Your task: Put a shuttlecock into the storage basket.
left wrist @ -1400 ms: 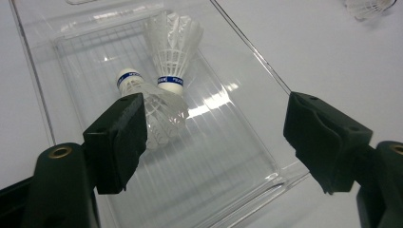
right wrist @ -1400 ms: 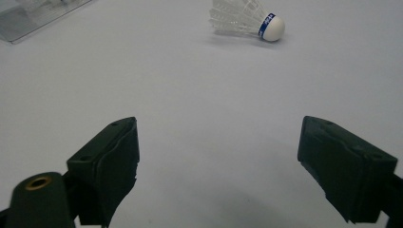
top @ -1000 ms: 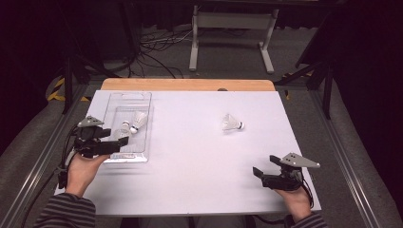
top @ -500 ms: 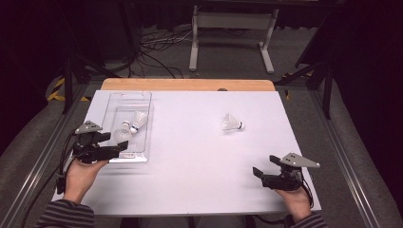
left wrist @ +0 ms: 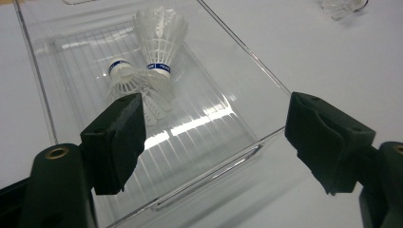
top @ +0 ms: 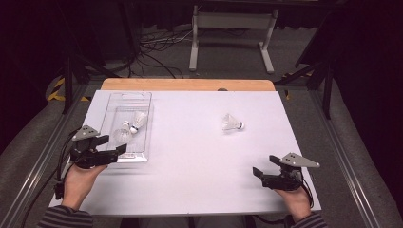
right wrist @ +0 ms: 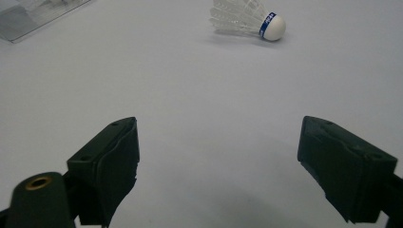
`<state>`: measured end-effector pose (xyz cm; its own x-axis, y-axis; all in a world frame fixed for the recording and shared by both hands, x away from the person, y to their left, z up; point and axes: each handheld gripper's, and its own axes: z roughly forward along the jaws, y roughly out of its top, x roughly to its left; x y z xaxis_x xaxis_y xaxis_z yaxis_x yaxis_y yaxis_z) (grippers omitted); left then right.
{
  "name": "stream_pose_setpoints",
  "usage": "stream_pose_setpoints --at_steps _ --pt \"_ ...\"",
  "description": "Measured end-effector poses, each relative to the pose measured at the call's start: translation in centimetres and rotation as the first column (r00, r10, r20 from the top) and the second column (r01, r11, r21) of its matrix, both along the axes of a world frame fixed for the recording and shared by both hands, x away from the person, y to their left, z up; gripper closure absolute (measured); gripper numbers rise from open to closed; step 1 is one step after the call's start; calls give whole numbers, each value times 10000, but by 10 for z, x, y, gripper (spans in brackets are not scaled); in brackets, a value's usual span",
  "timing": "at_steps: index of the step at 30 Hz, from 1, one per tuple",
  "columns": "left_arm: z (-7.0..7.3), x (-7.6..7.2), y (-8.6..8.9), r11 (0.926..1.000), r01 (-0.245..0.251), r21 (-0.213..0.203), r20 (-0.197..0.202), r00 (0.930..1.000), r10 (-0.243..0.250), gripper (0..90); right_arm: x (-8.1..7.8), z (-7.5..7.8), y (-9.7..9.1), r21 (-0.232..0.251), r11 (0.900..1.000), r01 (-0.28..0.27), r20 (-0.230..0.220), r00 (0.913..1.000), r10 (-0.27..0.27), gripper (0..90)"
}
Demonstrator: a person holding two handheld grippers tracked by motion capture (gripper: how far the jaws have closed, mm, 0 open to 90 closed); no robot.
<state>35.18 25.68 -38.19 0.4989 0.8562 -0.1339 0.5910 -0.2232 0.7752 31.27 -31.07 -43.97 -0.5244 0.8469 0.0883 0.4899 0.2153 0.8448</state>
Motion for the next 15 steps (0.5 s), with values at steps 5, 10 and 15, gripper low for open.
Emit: stream_pose_setpoints --at_steps 5,10,15 --pt "-4 -4 -2 10000 47 -32 88 10000 -47 223 0 0 0 22 10000 22 -3 10000 -22 145" --pt "-6 -9 -3 9999 92 -66 97 9999 -91 223 0 0 0 22 10000 25 1 10000 -25 145" --pt "-7 -12 -1 9999 79 -119 260 9996 -76 223 0 0 0 12 10000 5 -4 10000 -5 145"
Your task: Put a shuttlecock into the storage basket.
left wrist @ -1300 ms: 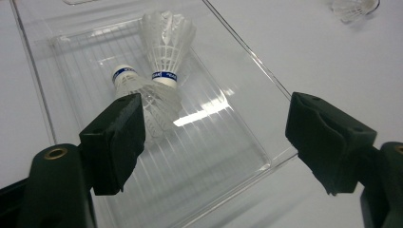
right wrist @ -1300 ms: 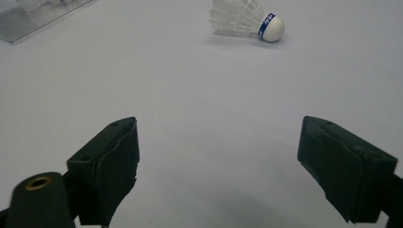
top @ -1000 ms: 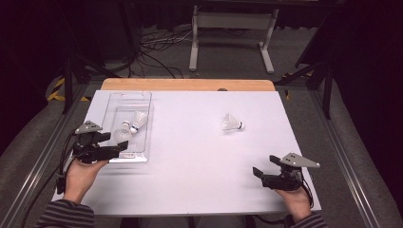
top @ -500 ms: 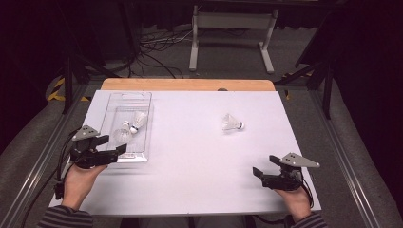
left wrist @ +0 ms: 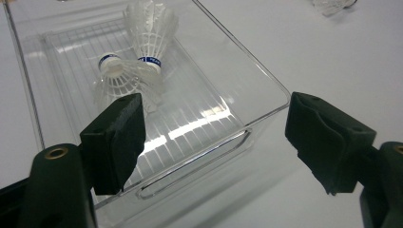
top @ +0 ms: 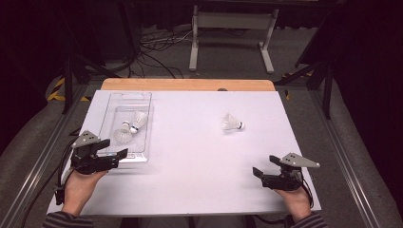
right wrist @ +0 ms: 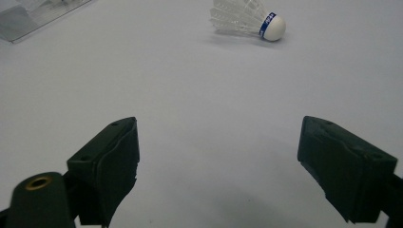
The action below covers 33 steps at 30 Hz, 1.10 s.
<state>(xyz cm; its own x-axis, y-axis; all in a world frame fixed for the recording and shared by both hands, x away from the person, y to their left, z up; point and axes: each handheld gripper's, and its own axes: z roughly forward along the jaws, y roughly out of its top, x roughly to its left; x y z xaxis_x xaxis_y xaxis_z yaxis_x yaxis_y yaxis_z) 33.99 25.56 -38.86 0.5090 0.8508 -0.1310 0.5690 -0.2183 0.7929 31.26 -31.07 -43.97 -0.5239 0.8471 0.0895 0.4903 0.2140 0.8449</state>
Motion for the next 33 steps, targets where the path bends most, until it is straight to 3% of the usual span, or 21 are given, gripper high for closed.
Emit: stream_pose_setpoints --at_steps 16,33 --pt "-6 -13 4 10000 -48 -83 253 9997 50 212 0 0 0 0 10000 -3 -20 10000 3 145" --pt "-21 -30 10 9978 -145 -646 626 9979 186 209 0 0 0 16 10000 58 -16 10000 -58 145"
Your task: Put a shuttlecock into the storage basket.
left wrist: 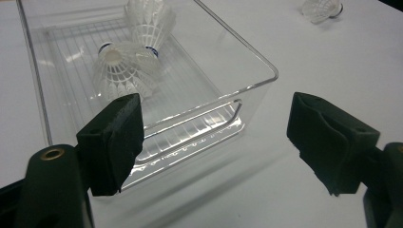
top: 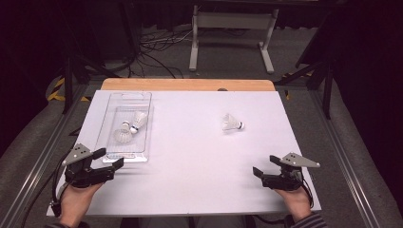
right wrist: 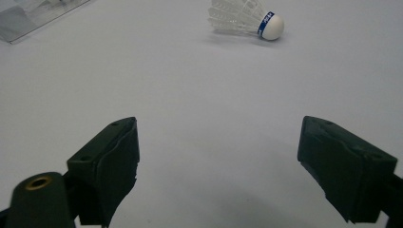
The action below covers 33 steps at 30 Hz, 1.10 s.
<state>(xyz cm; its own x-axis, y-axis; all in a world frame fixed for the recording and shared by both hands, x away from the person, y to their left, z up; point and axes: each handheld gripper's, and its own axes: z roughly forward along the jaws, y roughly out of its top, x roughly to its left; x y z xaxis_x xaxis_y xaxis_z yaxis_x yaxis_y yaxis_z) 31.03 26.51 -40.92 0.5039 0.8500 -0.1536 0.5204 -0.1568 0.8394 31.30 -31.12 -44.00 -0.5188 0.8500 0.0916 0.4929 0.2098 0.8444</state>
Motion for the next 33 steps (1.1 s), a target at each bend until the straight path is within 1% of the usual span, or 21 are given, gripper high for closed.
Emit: stream_pose_setpoints --at_steps 3,4,12,13,18,20,23,26,30,33 --pt "-3 -2 0 10000 -5 -17 42 10000 5 210 0 0 0 -1 10000 -4 7 10000 4 145" --pt "-4 -2 0 10000 17 -37 -6 10000 -17 210 0 0 0 -1 10000 2 11 10000 -2 145" --pt "-9 -9 2 9999 -24 -162 265 9996 29 211 0 0 -1 46 10000 61 36 10000 -61 145" --pt "-10 -10 3 9999 -7 -139 235 9997 10 211 0 0 -1 60 9999 85 42 10000 -85 145" --pt "-14 -11 7 9994 -39 -341 256 9997 48 210 0 1 -1 80 9999 146 19 9999 -146 144" --pt "-15 -11 8 9990 -87 -437 157 9998 94 210 0 1 -1 85 9998 173 35 9998 -173 144" --pt "-17 -12 8 9989 -66 -473 122 9999 72 210 -1 1 -1 99 9997 205 115 9997 -206 143" --pt "-17 -13 8 9988 -40 -496 158 9999 47 210 -2 2 -2 147 9996 247 113 9996 -248 143" --pt "-17 -13 7 9991 19 -416 100 9999 -15 210 -2 2 -2 173 9996 235 157 9996 -238 143" --pt "-17 -13 7 9989 -11 -462 97 10000 16 209 -2 2 -2 167 9996 229 127 9997 -231 143"
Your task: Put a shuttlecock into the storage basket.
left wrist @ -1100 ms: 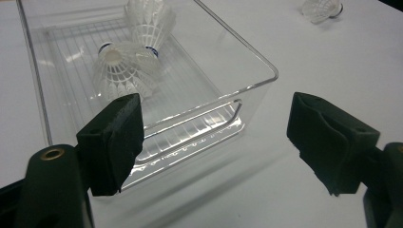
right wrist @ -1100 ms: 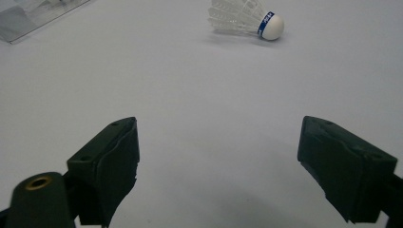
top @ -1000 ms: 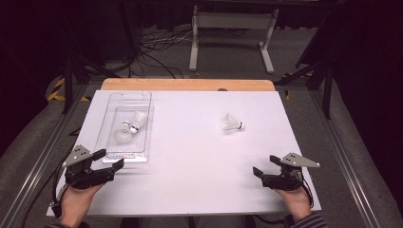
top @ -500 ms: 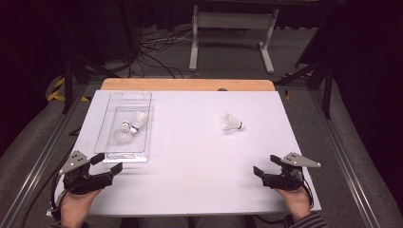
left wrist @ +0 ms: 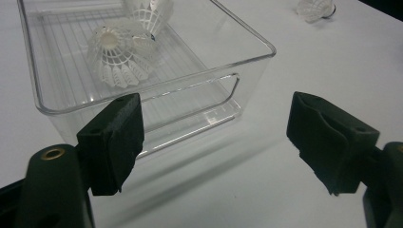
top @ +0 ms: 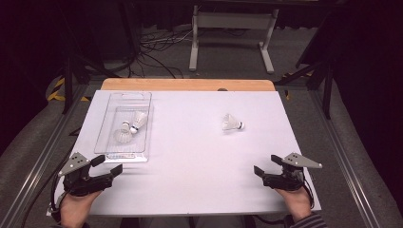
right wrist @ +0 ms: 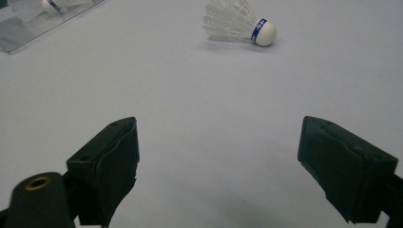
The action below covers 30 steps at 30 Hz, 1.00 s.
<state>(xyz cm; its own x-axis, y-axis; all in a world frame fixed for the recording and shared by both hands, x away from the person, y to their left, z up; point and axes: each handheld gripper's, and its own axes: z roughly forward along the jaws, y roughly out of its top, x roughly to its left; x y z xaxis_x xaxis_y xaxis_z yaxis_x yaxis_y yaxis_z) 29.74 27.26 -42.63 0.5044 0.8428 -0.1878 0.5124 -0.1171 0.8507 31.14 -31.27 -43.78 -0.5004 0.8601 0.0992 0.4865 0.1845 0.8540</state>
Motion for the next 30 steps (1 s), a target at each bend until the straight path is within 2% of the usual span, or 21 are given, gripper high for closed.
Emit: stream_pose_setpoints --at_steps 4,10,15,19,23,30 --pt "0 1 0 10000 43 -9 0 10000 -43 209 0 0 0 -60 10000 5 -30 10000 -6 141" --pt "0 0 1 10000 52 -14 35 10000 -52 209 -1 2 -1 93 9999 104 109 9999 -105 136" --pt "1 -1 1 10000 -24 -41 103 9999 24 209 1 3 1 27 10000 -29 176 9998 28 129" --pt "0 0 0 10000 39 -40 64 10000 -39 209 3 6 1 170 9999 21 227 9997 -25 119" --pt "1 0 0 9999 108 17 33 9999 -108 209 6 8 2 270 9991 328 38 9994 -330 108" --pt "1 0 -1 9999 160 55 97 9998 -160 209 14 11 6 166 9992 352 -211 9992 -349 99"
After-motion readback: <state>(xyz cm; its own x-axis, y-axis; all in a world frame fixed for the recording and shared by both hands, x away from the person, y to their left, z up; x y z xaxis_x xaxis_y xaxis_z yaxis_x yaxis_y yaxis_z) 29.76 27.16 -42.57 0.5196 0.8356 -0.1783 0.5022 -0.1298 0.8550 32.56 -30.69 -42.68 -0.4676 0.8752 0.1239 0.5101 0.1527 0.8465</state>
